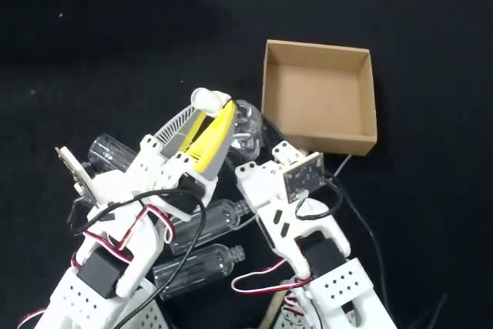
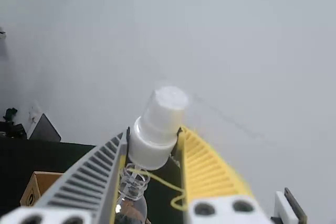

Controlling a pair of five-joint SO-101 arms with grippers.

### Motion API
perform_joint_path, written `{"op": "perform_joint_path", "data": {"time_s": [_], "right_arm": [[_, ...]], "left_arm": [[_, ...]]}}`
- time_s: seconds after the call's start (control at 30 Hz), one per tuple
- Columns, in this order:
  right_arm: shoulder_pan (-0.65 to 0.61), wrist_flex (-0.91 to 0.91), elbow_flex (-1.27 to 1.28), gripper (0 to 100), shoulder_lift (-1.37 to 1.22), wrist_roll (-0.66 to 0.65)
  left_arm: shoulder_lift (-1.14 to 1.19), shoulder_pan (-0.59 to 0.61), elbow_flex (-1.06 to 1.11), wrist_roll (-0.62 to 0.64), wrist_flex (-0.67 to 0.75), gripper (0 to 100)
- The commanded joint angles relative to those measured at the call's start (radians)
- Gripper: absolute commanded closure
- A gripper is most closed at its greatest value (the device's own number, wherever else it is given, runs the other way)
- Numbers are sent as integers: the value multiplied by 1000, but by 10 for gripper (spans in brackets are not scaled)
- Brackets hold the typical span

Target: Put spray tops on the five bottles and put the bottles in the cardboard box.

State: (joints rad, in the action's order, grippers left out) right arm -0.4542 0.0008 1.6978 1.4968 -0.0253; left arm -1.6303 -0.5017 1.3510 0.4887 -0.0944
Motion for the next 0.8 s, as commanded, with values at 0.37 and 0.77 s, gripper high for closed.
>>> {"op": "perform_joint_path", "data": {"time_s": [0.37,0.77], "right_arm": [[14,-26,-4,987,8,6],[12,-26,-4,987,7,6]], "left_arm": [[-11,44,22,-117,-18,970],[347,44,-585,-339,-658,970]]}}
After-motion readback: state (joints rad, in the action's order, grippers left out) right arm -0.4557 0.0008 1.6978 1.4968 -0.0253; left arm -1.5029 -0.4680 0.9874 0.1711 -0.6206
